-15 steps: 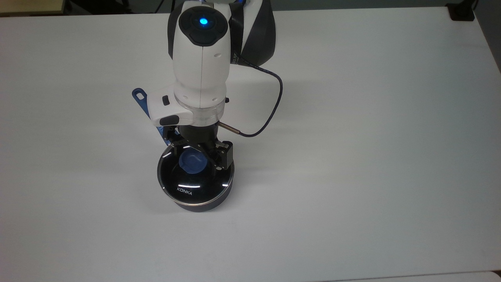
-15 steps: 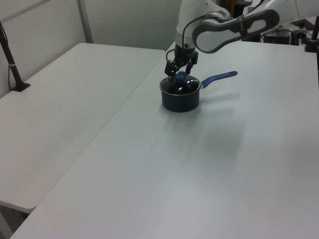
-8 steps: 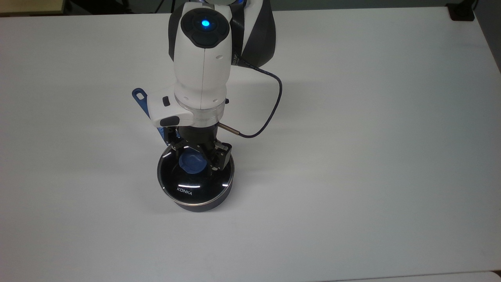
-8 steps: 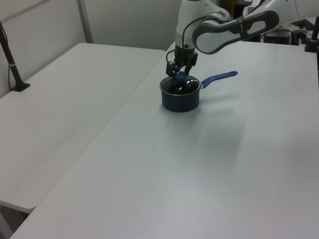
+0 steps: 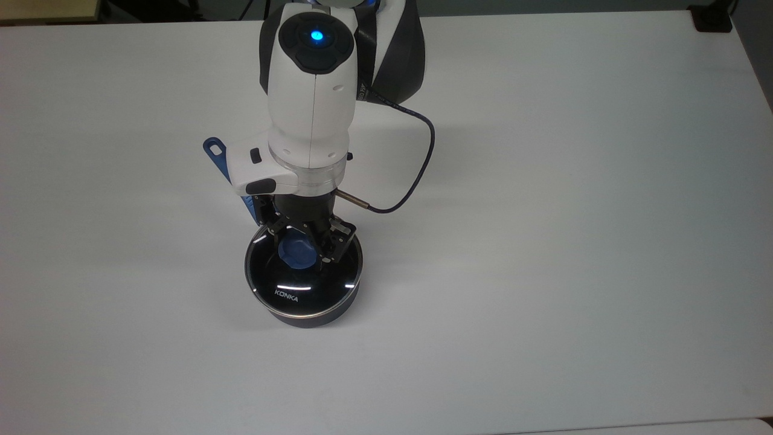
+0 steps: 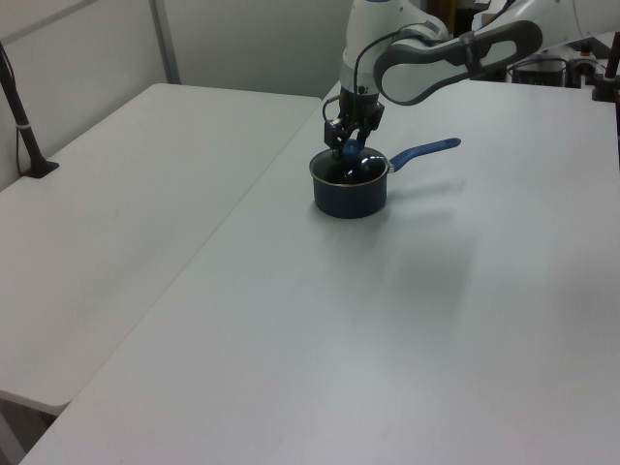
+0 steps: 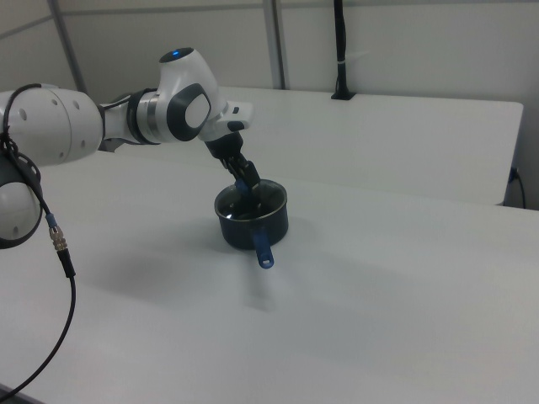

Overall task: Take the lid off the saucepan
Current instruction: 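Lower the gripper onto the blue lid knob and close on it, then lift the glass lid up off the saucepan rim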

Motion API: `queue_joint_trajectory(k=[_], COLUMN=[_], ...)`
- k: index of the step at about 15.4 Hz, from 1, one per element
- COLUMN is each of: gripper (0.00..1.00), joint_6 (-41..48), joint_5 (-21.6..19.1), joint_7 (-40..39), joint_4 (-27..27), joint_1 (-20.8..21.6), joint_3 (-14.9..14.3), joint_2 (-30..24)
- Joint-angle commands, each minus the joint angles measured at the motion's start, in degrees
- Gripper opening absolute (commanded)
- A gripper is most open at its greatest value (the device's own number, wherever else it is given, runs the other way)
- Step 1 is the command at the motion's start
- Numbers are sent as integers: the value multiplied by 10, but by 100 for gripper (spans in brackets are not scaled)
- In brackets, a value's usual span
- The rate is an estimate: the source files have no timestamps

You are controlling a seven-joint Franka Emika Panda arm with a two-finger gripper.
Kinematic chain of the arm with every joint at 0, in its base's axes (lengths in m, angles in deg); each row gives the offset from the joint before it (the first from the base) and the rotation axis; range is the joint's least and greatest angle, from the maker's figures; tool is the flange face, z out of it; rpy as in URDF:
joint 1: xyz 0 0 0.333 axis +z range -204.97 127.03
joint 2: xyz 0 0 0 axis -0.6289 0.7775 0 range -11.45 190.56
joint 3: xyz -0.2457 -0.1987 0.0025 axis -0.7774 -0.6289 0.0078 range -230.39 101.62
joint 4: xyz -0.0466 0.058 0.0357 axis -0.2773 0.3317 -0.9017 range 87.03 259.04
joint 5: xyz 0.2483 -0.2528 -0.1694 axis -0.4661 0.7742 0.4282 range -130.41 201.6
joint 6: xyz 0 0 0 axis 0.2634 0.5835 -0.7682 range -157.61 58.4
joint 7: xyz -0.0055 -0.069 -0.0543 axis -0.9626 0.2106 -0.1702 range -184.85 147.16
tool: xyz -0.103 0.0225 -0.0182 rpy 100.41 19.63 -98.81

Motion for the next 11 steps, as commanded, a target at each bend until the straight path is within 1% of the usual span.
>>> queue_joint_trajectory(k=[1,5,11], gripper=[60,60,60], joint_6=[-5,-1,0], joint_5=[12,12,11], joint_7=[16,16,14], joint_4=[-10,-10,-5], joint_1=[4,4,1], joint_3=[-5,-5,-14], joint_2=[2,-10,-35])
